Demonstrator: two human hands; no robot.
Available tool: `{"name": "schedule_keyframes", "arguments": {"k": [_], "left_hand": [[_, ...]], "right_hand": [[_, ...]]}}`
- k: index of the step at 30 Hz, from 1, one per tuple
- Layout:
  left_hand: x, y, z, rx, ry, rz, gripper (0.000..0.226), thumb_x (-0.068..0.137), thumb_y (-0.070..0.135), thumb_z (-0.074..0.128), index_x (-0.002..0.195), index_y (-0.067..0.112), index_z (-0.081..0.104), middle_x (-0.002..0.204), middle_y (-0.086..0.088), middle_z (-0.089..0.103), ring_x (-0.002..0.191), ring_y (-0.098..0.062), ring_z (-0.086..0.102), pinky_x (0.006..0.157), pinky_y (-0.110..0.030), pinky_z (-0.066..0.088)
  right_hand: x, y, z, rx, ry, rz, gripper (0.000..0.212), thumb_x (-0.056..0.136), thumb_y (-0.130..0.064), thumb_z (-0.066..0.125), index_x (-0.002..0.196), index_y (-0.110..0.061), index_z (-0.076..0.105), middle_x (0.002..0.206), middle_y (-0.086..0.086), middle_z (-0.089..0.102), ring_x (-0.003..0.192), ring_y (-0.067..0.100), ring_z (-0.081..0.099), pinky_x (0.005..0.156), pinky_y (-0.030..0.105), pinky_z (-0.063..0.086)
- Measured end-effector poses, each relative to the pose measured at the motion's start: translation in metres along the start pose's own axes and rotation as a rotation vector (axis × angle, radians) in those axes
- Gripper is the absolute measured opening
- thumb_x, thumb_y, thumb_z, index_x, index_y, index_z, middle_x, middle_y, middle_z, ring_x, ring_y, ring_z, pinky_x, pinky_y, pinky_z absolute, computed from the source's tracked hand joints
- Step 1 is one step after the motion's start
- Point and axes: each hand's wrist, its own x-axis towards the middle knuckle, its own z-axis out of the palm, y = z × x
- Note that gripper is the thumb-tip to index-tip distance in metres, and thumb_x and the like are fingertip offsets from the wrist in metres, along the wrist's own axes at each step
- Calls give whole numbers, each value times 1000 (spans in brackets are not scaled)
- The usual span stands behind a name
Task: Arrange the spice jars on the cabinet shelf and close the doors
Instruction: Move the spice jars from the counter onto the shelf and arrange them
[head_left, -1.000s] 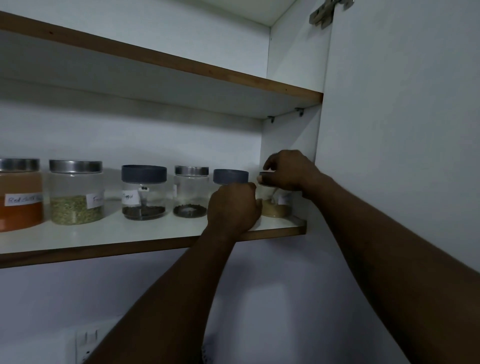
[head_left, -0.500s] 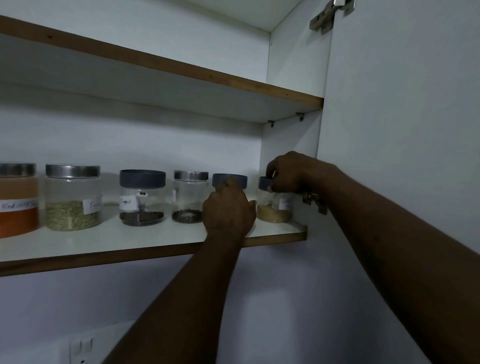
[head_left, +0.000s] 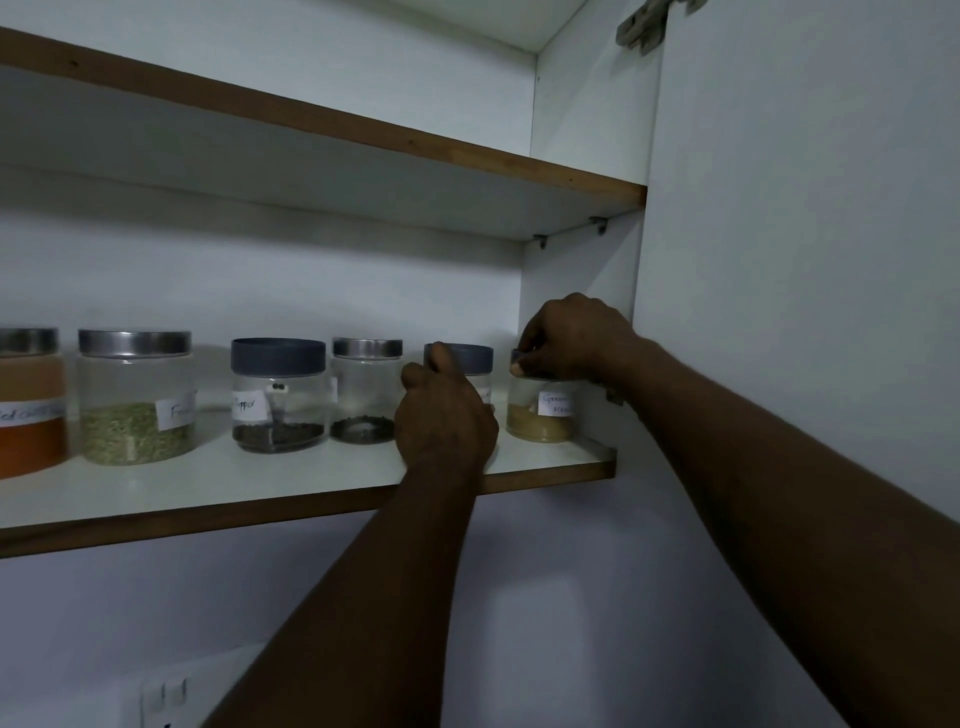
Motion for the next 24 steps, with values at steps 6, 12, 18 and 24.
{"name": "schedule_keyframes", "arguments": {"k": [6, 12, 18, 24], "left_hand": [[9, -11, 6, -201, -149, -33, 89, 82, 45, 80, 142, 13, 22, 119, -14, 61, 104, -31, 64, 80, -37, 52], [14, -16, 5, -297, -232, -8, 82, 82, 40, 80, 134, 12, 23, 102, -4, 57, 93, -29, 65, 80, -41, 56], [24, -17, 7, -350, -348, -42, 75, 83, 34, 76, 130, 10, 23, 98, -4, 53, 83, -22, 54, 71, -34, 43], [23, -19, 6, -348, -437, -49, 87, 78, 40, 83, 131, 11, 21, 103, -6, 54, 96, -27, 59, 76, -37, 47]], "right_hand": [[10, -3, -7, 144, 96, -29, 63, 84, -56, 75, 136, -23, 63, 127, 3, 70, 113, 22, 65, 99, 42, 54], [14, -24, 13, 100, -57, -167, 58, 93, -37, 71, 146, -22, 54, 144, 2, 61, 130, 23, 56, 110, 41, 45], [9, -20, 13, 153, -13, -216, 38, 91, -37, 75, 127, -23, 71, 120, -1, 74, 107, 18, 65, 95, 39, 54], [10, -16, 15, 234, 29, -200, 41, 86, -47, 79, 118, -22, 77, 109, -2, 77, 98, 13, 67, 89, 35, 55]]}}
